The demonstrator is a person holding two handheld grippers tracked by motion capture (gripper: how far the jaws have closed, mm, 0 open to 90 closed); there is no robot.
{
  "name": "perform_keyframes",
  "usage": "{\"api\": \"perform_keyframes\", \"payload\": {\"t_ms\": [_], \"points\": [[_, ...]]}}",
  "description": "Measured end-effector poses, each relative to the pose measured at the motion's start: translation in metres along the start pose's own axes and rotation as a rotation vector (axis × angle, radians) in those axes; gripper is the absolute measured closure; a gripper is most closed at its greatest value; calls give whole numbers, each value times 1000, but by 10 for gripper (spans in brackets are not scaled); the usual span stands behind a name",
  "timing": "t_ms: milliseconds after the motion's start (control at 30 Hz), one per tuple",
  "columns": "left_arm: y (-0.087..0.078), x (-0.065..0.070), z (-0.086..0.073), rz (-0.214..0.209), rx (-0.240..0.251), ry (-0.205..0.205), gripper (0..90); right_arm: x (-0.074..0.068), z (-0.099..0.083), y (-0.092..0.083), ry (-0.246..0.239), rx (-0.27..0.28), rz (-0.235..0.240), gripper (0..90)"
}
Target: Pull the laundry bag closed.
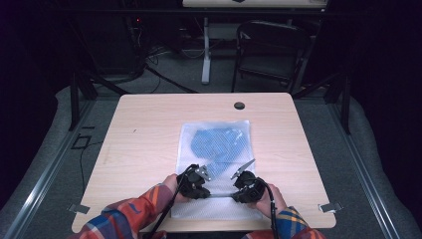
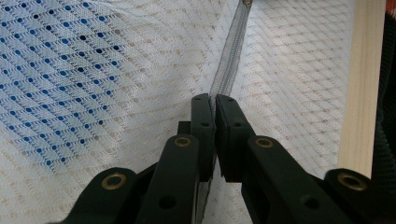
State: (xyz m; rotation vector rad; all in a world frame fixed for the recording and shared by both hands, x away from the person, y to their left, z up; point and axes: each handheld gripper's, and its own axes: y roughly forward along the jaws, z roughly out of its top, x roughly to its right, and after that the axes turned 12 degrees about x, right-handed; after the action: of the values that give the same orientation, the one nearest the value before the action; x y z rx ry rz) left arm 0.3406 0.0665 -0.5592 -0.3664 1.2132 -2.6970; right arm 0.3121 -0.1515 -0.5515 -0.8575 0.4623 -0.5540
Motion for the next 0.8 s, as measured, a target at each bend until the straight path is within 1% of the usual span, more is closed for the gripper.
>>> {"api": "perform_keyframes", "payload": {"t_ms": [33, 67, 100, 133, 233, 433, 467, 500, 667, 700, 733, 800], "points": [[0, 0, 0, 0, 0, 0, 866, 0, 0, 0, 0, 0, 0, 868], [0, 0, 0, 0, 2, 1, 865, 1, 0, -1, -2, -12, -6, 868], [0, 0, 0, 0, 2, 0, 865, 1, -1, -1, 9, -6, 0, 868], [0, 0, 0, 0, 2, 0, 865, 2, -1, -2, 4, -13, -8, 868], [0, 0, 0, -1, 2, 1, 865, 3, -2, -3, 13, -3, -6, 868], [0, 0, 0, -1, 3, 2, 865, 4, -2, -4, 5, -12, -2, 868], [0, 0, 0, -2, 1, 1, 865, 2, -3, -3, 23, 8, -6, 868], [0, 0, 0, -2, 2, 2, 865, 3, -2, -4, 9, -7, -5, 868], [0, 0, 0, -1, 2, 2, 865, 3, -2, -5, 7, -17, -12, 868], [0, 0, 0, -2, 0, 1, 865, 5, -2, -6, 2, -24, -5, 868], [0, 0, 0, -2, 0, 2, 865, 5, -3, -6, 3, -23, -16, 868], [0, 0, 0, -2, 1, 1, 864, 5, -3, -7, 1, -29, -13, 868]]}}
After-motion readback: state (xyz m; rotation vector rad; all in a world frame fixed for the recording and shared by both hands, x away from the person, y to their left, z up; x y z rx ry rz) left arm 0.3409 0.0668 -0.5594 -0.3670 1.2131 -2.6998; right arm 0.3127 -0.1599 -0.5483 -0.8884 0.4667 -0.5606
